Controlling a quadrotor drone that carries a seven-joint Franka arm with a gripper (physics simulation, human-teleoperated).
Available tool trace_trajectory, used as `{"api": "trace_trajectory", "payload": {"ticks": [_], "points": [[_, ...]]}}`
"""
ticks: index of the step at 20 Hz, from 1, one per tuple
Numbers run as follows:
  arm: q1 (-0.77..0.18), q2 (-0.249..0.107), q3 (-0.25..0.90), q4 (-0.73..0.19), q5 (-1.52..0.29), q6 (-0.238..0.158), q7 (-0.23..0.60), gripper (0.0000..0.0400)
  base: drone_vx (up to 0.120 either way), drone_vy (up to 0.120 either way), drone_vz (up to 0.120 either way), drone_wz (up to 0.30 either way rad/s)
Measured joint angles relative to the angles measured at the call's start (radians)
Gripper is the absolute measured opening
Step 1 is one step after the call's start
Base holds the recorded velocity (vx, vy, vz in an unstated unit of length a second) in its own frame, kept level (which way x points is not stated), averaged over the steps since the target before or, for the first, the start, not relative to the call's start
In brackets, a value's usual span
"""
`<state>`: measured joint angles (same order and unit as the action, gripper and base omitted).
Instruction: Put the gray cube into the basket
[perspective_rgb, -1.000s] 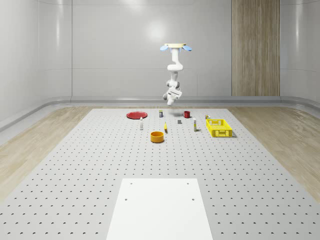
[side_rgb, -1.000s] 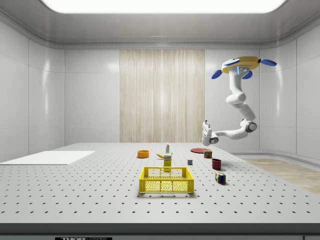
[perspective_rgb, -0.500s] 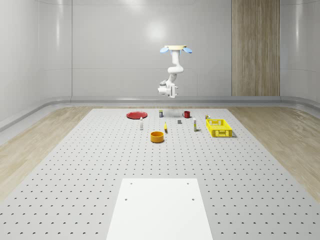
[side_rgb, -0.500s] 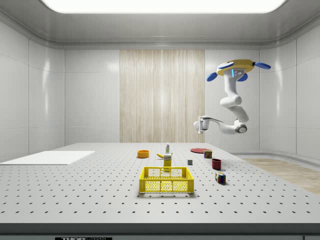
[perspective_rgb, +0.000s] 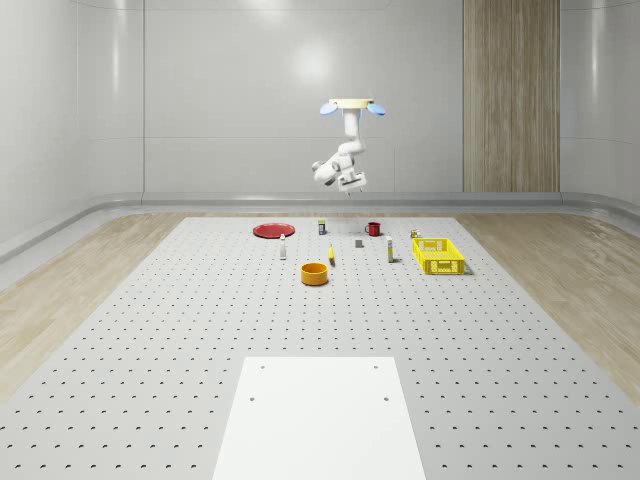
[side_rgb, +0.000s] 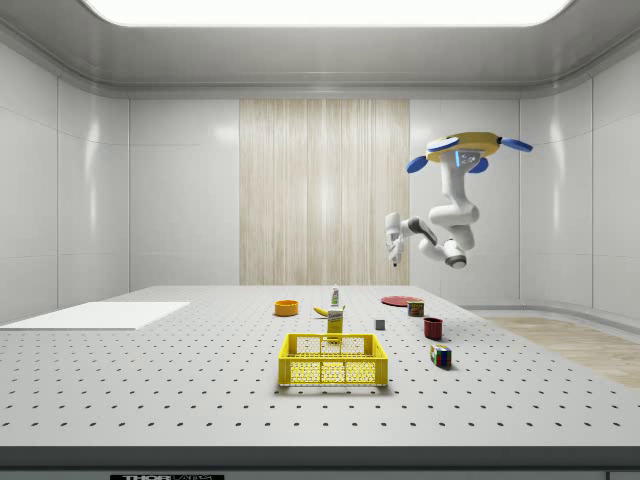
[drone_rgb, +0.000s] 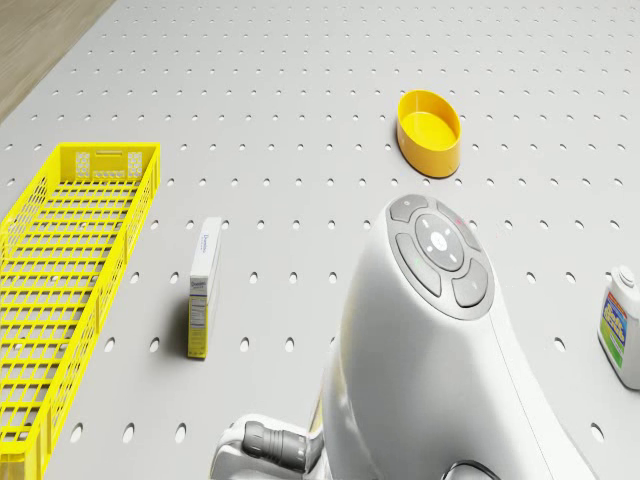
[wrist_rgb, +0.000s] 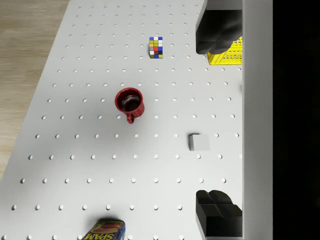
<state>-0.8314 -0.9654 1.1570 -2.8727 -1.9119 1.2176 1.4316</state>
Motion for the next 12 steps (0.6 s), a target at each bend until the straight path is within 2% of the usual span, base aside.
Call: {"api": "trace_trajectory", "payload": {"ticks": [5,11,12], "points": [[-0.117,-0.046,0.057,-0.019,-0.060,-0.045,0.077,0.0400,0.000,0.000,-0.120,0.000],[-0.181,-0.089,0.090,-0.023,-0.071,-0.051,0.121,0.0400,0.000,0.113,-0.120,0.000],[-0.187,-0.095,0.093,-0.023,-0.070,-0.049,0.126,0.0400,0.000,0.000,-0.120,0.000]]}}
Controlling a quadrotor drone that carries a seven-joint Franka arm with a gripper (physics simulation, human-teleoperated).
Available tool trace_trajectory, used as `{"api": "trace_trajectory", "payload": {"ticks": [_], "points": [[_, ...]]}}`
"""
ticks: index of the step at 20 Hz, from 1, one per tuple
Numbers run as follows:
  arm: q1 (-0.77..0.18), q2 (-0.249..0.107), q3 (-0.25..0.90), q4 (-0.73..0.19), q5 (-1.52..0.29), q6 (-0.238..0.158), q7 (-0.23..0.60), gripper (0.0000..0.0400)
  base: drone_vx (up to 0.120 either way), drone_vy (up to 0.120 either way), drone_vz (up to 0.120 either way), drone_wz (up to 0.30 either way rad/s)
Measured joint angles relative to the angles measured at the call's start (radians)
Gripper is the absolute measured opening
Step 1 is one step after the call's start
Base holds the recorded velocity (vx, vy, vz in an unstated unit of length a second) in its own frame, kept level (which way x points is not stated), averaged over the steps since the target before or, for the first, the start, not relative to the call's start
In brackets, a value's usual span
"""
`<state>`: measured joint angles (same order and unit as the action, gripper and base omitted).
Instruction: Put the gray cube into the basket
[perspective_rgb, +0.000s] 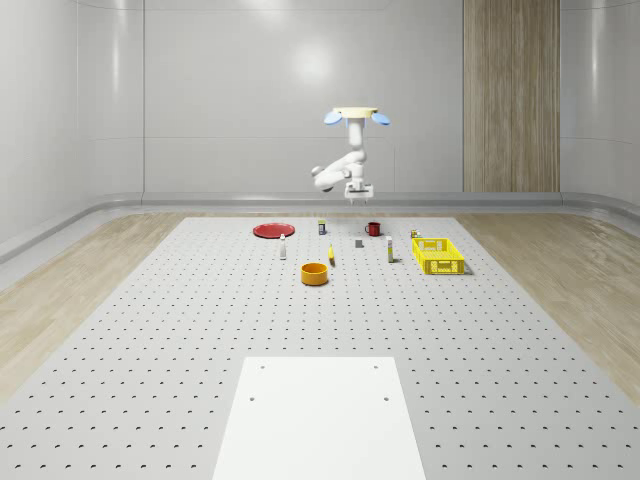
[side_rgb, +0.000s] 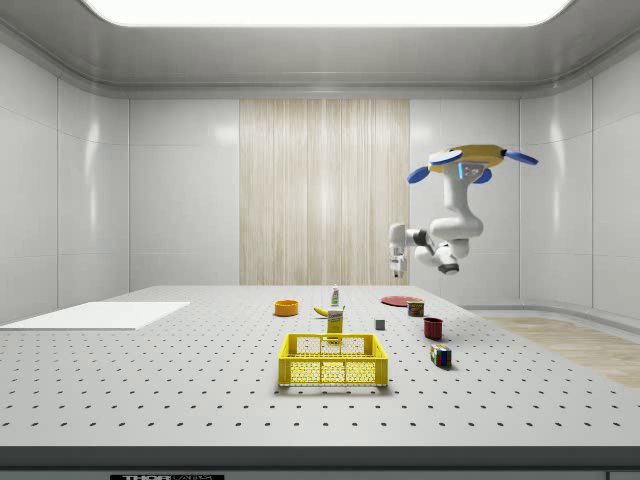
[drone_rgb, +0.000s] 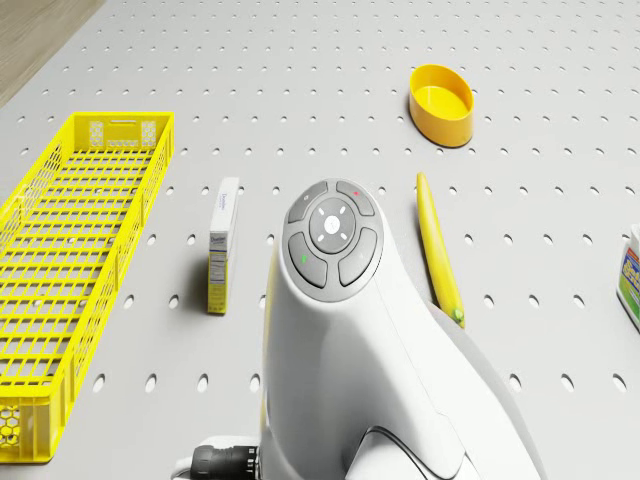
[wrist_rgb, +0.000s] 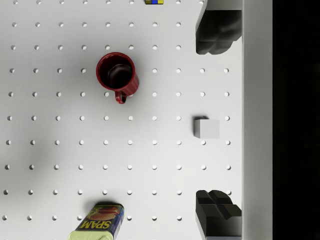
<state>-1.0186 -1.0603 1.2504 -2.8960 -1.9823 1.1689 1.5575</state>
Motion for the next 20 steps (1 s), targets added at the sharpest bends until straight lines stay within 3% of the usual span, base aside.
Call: {"api": "trace_trajectory", "payload": {"ticks": [2,8,16,20], "points": [[-0.011,-0.012,0.007,0.000,0.003,0.005,0.008,0.0400,0.080,0.000,-0.120,0.000],[-0.033,-0.046,0.022,0.002,0.016,0.027,0.027,0.0400,0.120,-0.033,-0.013,0.000],[-0.052,-0.089,0.038,0.005,0.037,0.062,0.043,0.0400,0.000,0.000,-0.120,0.000],[-0.059,-0.109,0.045,0.006,0.048,0.080,0.050,0.0400,0.100,0.000,-0.120,0.000]]}}
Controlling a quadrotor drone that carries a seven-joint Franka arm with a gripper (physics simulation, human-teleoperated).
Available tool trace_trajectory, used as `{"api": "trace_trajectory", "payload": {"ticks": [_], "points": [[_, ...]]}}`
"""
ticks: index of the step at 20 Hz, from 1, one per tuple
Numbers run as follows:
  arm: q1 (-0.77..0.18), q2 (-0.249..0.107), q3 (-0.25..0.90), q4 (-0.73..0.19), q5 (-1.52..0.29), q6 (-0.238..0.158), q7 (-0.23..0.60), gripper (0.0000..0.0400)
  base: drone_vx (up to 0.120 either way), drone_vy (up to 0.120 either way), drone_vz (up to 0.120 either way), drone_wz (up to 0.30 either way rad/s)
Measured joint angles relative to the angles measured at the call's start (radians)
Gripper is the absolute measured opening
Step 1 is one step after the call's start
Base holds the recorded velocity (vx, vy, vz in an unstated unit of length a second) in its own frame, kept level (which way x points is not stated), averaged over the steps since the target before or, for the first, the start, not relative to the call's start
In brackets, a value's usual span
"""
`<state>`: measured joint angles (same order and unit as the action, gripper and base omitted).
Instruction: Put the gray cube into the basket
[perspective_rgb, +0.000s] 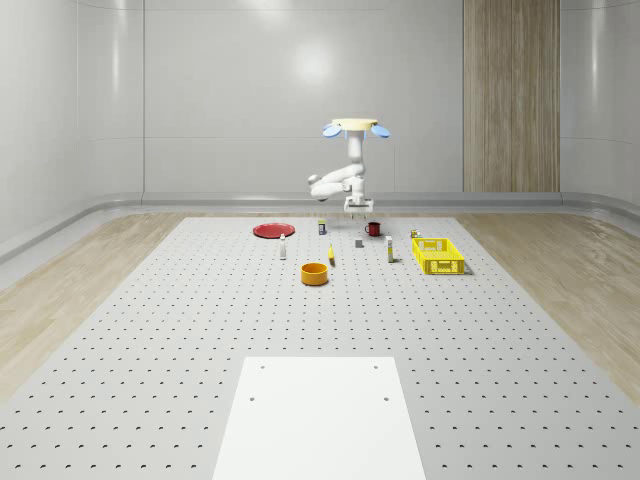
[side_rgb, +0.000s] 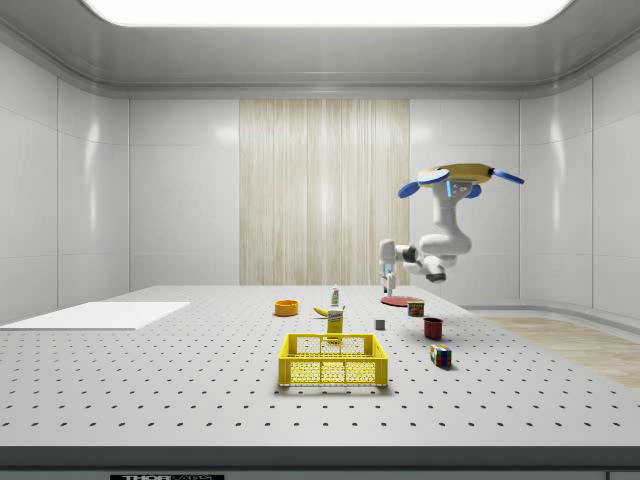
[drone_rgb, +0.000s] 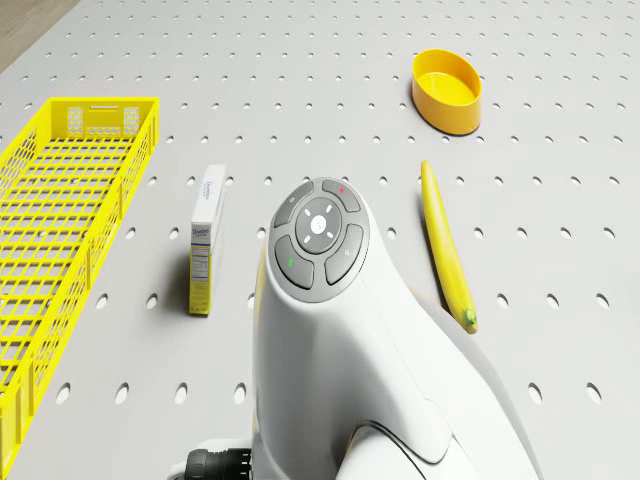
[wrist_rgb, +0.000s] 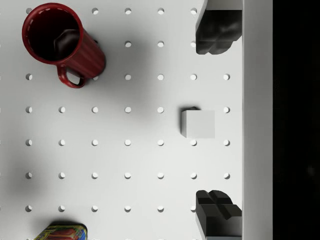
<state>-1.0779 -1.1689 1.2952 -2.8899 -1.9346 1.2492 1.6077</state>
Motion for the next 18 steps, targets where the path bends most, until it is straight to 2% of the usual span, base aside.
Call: {"api": "trace_trajectory", "payload": {"ticks": [8,16,18], "points": [[-0.013,-0.038,0.012,0.003,0.020,0.035,0.012,0.0400,0.120,0.000,-0.115,0.000],[-0.024,-0.074,0.022,0.005,0.038,0.068,0.022,0.0400,0.000,0.000,-0.120,0.000],[-0.026,-0.083,0.024,0.006,0.042,0.076,0.025,0.0400,0.000,-0.100,-0.120,0.000]]}}
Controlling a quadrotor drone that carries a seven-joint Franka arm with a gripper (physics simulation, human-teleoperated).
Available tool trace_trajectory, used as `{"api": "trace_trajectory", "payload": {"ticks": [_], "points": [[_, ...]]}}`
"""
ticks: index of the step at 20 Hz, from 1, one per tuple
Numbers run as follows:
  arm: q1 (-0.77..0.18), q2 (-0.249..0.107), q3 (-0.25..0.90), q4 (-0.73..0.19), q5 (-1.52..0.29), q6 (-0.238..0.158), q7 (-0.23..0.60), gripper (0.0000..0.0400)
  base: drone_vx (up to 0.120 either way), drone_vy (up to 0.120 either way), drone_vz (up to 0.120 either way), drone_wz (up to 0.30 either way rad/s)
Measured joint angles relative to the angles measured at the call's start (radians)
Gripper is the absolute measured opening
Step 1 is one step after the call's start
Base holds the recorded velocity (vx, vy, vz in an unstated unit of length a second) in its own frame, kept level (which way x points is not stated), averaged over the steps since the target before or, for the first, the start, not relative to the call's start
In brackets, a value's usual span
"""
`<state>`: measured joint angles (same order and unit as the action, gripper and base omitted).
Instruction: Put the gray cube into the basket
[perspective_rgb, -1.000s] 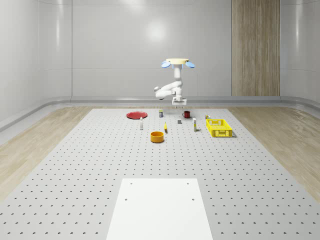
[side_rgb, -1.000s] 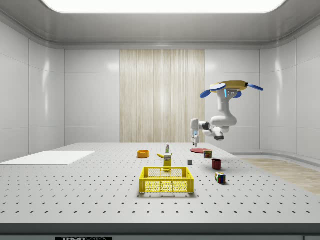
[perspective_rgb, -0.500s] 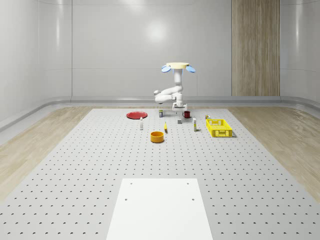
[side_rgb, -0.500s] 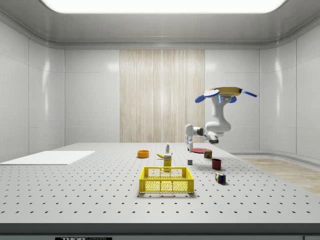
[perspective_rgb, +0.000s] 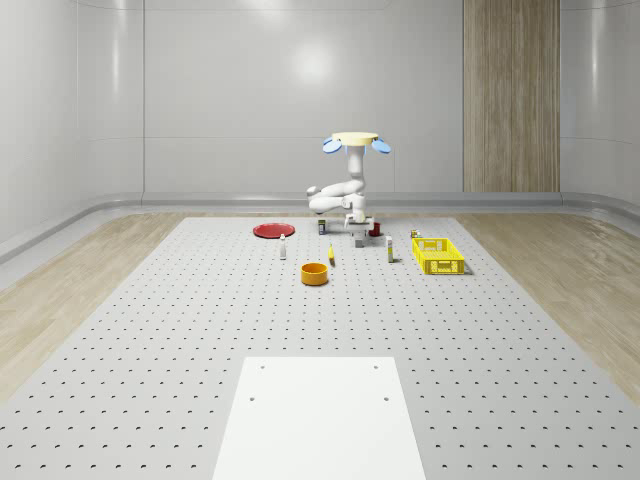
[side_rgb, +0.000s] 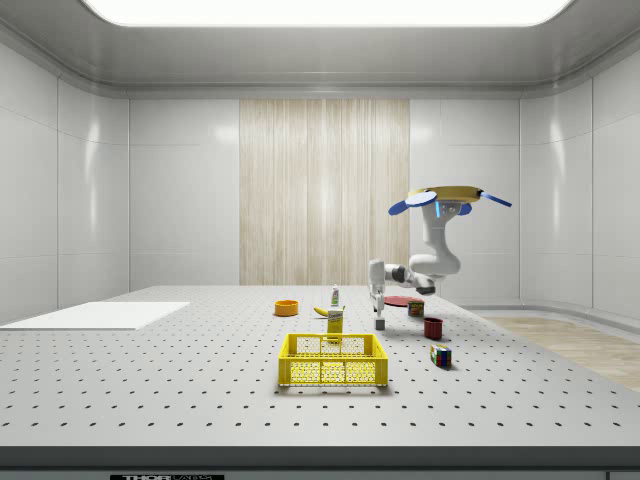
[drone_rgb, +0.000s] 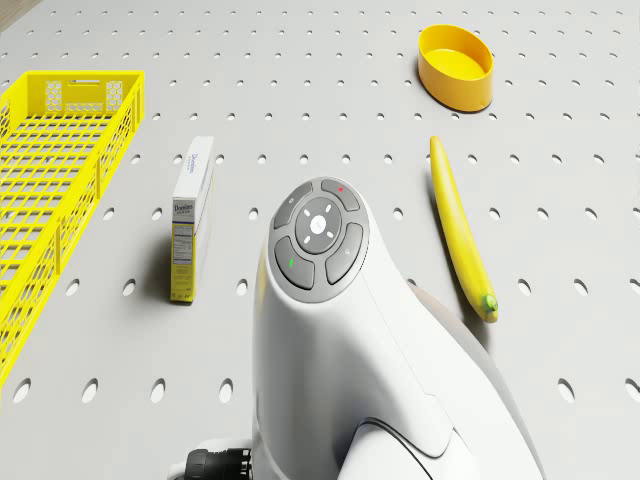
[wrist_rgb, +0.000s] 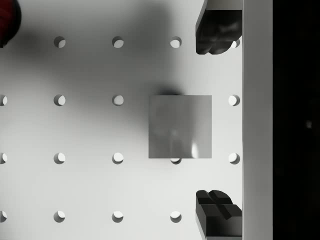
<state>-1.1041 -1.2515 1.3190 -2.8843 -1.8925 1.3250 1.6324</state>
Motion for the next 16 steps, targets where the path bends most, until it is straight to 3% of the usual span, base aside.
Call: {"api": "trace_trajectory", "payload": {"ticks": [16], "points": [[-0.014,-0.075,-0.088,0.021,-0.068,0.101,0.006,0.0400,0.000,0.000,-0.005,0.000]]}}
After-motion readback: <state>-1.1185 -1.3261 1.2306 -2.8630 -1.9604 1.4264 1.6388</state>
